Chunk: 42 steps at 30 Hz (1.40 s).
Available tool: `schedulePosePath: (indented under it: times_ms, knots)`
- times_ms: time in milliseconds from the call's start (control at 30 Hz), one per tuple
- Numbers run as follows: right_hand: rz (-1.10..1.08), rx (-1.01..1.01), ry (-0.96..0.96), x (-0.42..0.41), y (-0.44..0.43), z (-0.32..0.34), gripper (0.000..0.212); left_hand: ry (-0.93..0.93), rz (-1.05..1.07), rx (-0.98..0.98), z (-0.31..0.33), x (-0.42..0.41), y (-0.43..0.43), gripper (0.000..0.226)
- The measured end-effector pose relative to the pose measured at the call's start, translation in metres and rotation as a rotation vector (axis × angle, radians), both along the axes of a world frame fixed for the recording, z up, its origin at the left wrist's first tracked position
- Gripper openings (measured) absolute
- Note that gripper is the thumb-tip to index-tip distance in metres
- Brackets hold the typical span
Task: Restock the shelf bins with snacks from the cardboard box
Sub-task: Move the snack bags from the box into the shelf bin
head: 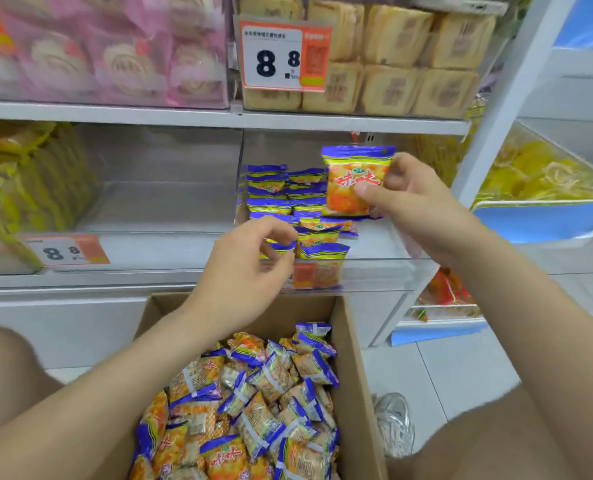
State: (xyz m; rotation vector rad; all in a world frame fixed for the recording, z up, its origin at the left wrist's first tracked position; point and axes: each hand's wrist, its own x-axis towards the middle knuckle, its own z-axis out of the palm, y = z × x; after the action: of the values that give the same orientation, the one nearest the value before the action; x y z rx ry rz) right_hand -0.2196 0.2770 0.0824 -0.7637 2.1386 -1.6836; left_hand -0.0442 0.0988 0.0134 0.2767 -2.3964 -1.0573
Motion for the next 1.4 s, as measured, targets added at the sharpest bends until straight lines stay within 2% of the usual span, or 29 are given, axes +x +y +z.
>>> schedulePosePath:
  times_ms: [67, 167, 233, 333, 400, 500, 633, 733, 867, 933, 1033, 1200, 1400]
  knots:
    - [-0.145, 0.075, 0.128, -0.035, 0.003, -0.008, 0.042, -0.048, -0.045, -0.206, -0.009, -0.005, 0.002, 0.025]
    - [-0.306, 0.392, 0.321, -0.073, 0.005, -0.027, 0.054, -0.154, -0.125, -0.417, -0.020, -0.015, 0.006, 0.039]
    - [-0.310, 0.550, 0.351, -0.084, 0.000, -0.038, 0.060, -0.185, -0.143, -0.496, -0.023, -0.022, 0.008, 0.042]
    - [-0.252, 0.645, 0.315, -0.090, -0.016, -0.056, 0.064, -0.194, -0.102, -0.578, -0.028, -0.029, 0.010, 0.033]
    - [-0.208, 0.672, 0.279, -0.092, -0.027, -0.069, 0.059, -0.206, -0.084, -0.615, -0.031, -0.030, 0.009, 0.031]
    - [-0.174, 0.607, 0.205, -0.097, -0.037, -0.085, 0.058, -0.225, -0.107, -0.631, -0.035, -0.030, 0.007, 0.034]
    - [0.008, 0.530, 0.149, -0.106, -0.036, -0.086, 0.085, -0.239, -0.124, -0.624, -0.037, -0.028, 0.004, 0.034]
    - [0.098, 0.596, 0.221, -0.110, -0.035, -0.082, 0.092, -0.241, -0.126, -0.626, -0.038, -0.028, 0.004, 0.031]
    - [0.150, 0.716, 0.395, -0.109, -0.044, -0.083, 0.091, -0.254, -0.121, -0.635, -0.038, -0.028, 0.005, 0.034]
    - [0.159, 0.749, 0.384, -0.107, -0.047, -0.083, 0.096, -0.256, -0.119, -0.634, -0.038, -0.027, 0.005, 0.036]
    - [0.161, 0.784, 0.383, -0.109, -0.051, -0.086, 0.094, -0.256, -0.120, -0.629, -0.038, -0.027, 0.005, 0.038]
    - [0.117, 0.766, 0.443, -0.112, -0.052, -0.085, 0.080, -0.265, -0.125, -0.633, -0.038, -0.027, 0.005, 0.036]
    - [0.052, 0.781, 0.404, -0.122, -0.043, -0.079, 0.071, -0.264, -0.127, -0.633, -0.037, -0.027, 0.005, 0.034]
